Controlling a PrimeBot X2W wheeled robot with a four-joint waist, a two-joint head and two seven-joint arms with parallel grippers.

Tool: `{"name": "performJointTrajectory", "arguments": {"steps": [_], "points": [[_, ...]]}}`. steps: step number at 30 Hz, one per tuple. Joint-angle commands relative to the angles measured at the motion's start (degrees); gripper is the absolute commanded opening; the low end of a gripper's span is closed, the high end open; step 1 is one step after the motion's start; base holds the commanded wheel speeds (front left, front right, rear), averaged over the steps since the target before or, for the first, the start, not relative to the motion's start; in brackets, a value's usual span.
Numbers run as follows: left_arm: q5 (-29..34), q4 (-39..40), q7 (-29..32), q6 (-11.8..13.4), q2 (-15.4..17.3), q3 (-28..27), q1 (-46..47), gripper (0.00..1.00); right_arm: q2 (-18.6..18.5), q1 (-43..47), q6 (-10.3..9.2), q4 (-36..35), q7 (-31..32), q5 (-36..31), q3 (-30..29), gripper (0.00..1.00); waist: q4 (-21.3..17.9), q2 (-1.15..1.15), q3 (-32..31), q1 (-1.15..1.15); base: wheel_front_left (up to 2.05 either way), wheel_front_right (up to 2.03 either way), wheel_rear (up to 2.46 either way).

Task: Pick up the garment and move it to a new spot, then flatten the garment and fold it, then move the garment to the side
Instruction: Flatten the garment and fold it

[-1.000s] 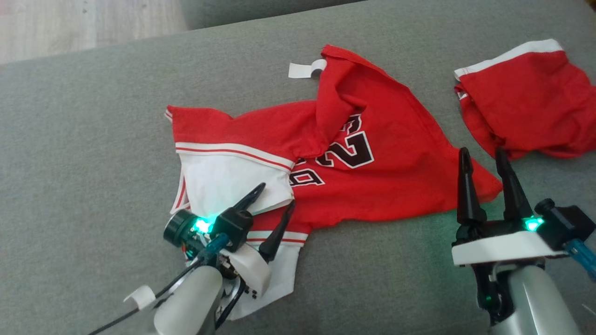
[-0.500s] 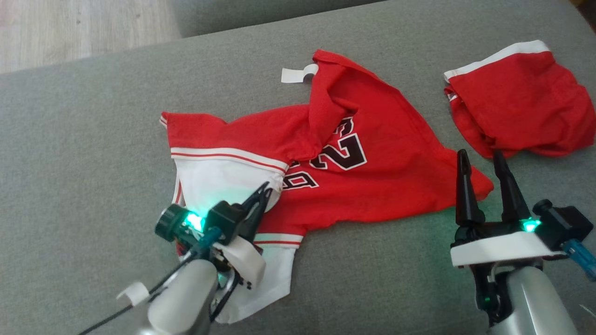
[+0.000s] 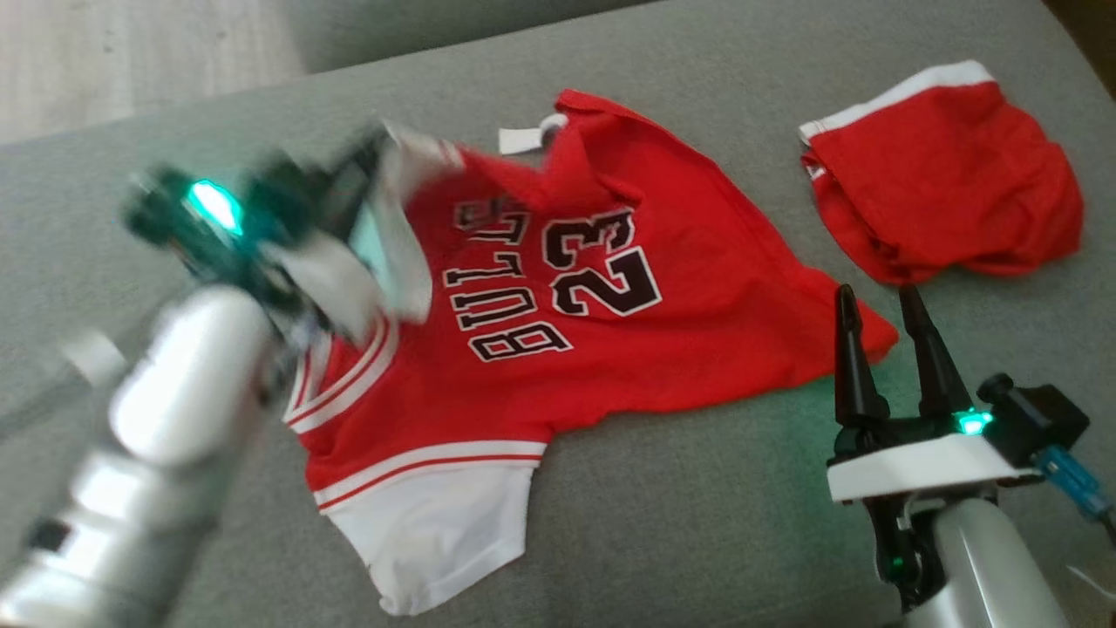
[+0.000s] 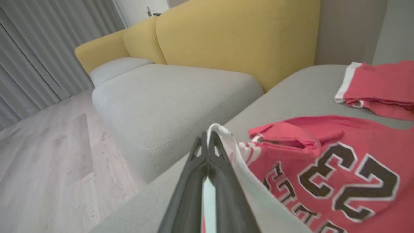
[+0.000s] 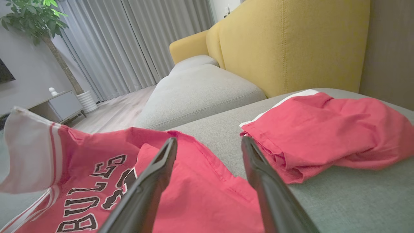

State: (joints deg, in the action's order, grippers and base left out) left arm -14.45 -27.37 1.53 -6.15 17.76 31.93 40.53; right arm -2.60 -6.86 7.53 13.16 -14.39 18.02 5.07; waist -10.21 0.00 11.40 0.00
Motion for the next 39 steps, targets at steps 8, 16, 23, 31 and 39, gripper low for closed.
{"name": "performJointTrajectory", "arguments": {"steps": [8,16,23,31,39], "points": [[-1.93,-4.34,8.25,-1.26,10.38,-1.25,17.26,0.0,-0.28,-4.79,-0.04,-1.63,-0.61,2.35,3.77,1.0,-5.2,0.0,5.39,0.0,0.0,0.0,0.0],[-0.69,-13.61,14.15,-1.31,18.05,1.88,29.94,0.0,-0.28,-6.89,-0.04,-2.15,-0.61,3.77,5.61,1.0,-9.25,0.0,10.28,0.0,0.0,0.0,0.0],[3.04,-19.37,12.45,0.11,19.81,2.98,36.67,0.0,-0.28,-7.85,-0.04,-2.57,-0.61,4.12,6.4,1.0,-10.92,0.0,12.51,0.0,0.0,0.0,0.0],[3.9,-24.67,1.22,6.17,15.49,2.54,39.33,1.0,-0.28,-8.83,-0.04,-2.74,-0.61,3.03,6.02,1.0,-9.69,0.0,13.66,0.0,0.0,0.0,0.0],[-1.4,-28.38,-8.06,6.17,7.94,0.42,35.55,1.0,-0.28,-8.79,-0.04,-2.37,-0.61,0.77,4.33,1.0,-4.53,0.0,10.99,0.0,0.0,0.0,0.0]]}}
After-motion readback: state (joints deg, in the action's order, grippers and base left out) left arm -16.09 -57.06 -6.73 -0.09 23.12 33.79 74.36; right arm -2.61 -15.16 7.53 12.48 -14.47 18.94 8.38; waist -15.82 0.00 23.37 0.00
